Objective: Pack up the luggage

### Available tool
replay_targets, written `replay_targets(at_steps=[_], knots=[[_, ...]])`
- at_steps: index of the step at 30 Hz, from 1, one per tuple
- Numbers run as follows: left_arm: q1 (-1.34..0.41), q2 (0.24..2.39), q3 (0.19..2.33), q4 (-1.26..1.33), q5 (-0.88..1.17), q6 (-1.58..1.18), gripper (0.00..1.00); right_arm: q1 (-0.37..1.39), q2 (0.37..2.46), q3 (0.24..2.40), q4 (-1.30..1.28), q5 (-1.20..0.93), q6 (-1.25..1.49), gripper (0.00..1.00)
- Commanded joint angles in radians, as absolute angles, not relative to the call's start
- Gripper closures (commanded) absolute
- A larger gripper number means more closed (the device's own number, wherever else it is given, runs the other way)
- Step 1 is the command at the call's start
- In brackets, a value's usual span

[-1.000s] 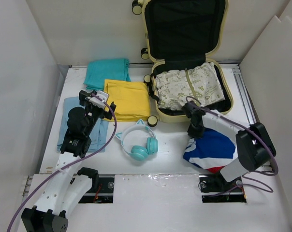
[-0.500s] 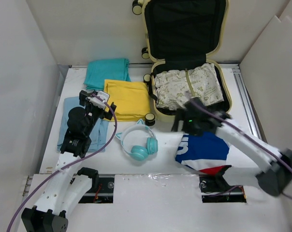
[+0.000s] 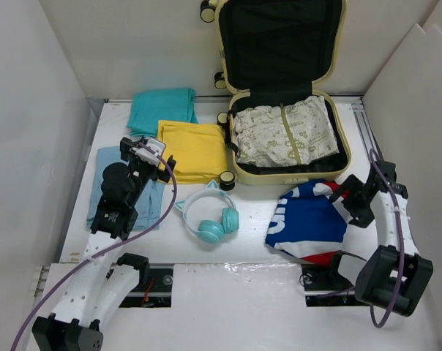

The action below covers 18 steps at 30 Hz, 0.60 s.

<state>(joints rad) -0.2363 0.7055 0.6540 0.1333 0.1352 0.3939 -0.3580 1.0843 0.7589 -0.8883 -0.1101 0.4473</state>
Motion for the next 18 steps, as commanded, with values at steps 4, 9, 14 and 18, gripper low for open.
replay_targets(at_steps=[4, 9, 14, 18], knots=[[-0.242, 0.664, 0.66, 0.149, 0.124, 0.376, 0.0, -0.387, 1.138, 0.825, -0.857, 0.001, 0.442, 0.0], [-0.242, 0.655, 0.65, 0.149, 0.115, 0.385, 0.0, -0.399, 1.216, 0.749, -0.77, -0.05, 0.442, 0.0], [-0.242, 0.655, 0.641, 0.17, 0.115, 0.385, 0.0, -0.399, 1.38, 0.649, -0.62, -0.209, 0.433, 0.0], [-0.242, 0.655, 0.65, 0.17, 0.115, 0.385, 0.0, -0.376, 1.381, 0.592, -0.562, -0.207, 0.443, 0.0]])
